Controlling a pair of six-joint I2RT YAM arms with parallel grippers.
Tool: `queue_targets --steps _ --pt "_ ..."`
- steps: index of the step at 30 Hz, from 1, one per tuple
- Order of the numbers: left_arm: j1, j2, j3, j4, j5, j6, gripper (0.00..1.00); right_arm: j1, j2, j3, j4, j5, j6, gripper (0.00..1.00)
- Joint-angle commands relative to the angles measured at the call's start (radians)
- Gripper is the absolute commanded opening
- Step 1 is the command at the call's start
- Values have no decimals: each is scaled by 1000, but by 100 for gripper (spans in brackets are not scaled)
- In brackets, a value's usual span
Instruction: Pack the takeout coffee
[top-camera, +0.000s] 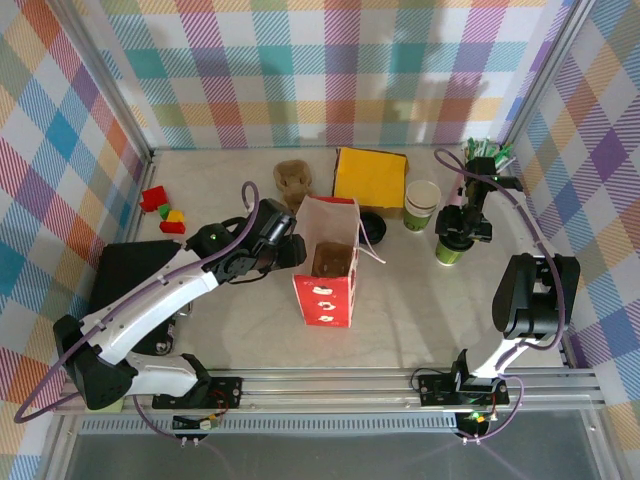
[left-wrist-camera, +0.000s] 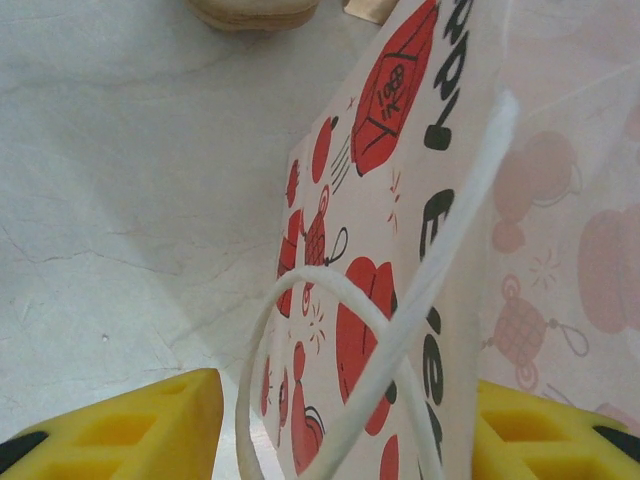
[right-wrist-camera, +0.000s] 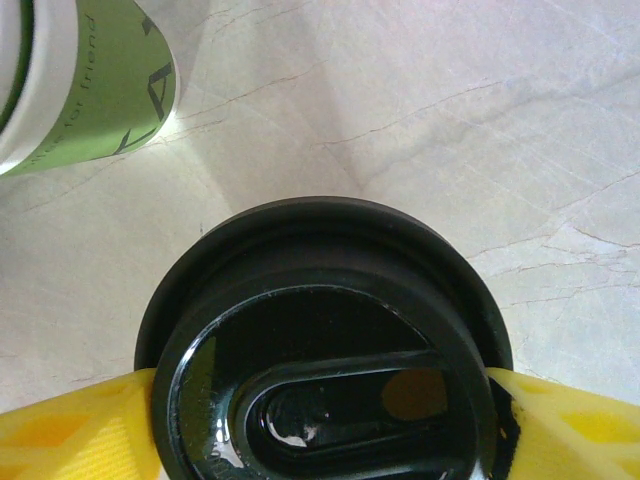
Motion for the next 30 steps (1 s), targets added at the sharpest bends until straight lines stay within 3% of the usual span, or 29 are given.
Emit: queue_targets --steps 1,6,17,30 --pt "11 -17 -14 -4 1 -8 53 7 44 -50 -25 -30 -8 75" --pt "10 -23 -12 -4 -1 -10 53 10 32 -43 -38 -41 -8 69" --pt "12 -46 40 -9 -32 37 56 52 -85 58 -191 -35 34 67" --pt "12 -107 1 18 -5 63 59 281 -192 384 -489 38 153 66"
